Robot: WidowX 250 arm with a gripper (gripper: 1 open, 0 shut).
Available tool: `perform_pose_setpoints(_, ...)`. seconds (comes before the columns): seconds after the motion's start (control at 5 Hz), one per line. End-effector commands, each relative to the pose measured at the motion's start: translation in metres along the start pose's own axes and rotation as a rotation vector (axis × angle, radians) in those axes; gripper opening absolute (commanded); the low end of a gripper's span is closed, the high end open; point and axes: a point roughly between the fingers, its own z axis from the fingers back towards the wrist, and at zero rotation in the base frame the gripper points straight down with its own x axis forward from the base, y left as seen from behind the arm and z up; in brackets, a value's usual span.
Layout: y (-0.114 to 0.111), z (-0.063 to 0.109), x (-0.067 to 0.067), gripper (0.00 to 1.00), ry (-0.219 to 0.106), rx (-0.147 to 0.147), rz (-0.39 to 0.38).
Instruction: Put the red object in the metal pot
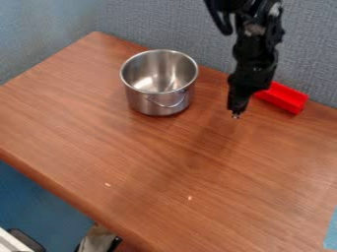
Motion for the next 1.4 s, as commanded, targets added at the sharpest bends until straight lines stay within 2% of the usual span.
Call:
perform_pose_setpoints(0.0,0.001,0.032,0.006,0.0,-0.025,0.082,0.005)
perform_pose_setpoints(0.2,-0.01,0.034,0.005,0.0,-0.044,0.097,0.029)
perform_pose_setpoints(0.6,-0.014,0.023,0.013,0.0,0.0,0.107,0.253)
perform_pose_setpoints(0.8,-0.007,0.022,0.015,0.0,-0.006,0.085,0.193)
perform_pose_setpoints(1.0,0.004,0.038,0.009,0.0,0.042,0.131,0.196)
perform_pose_setpoints(1.2,0.004,0.047,-0.009,0.0,0.114,0.117,0.243)
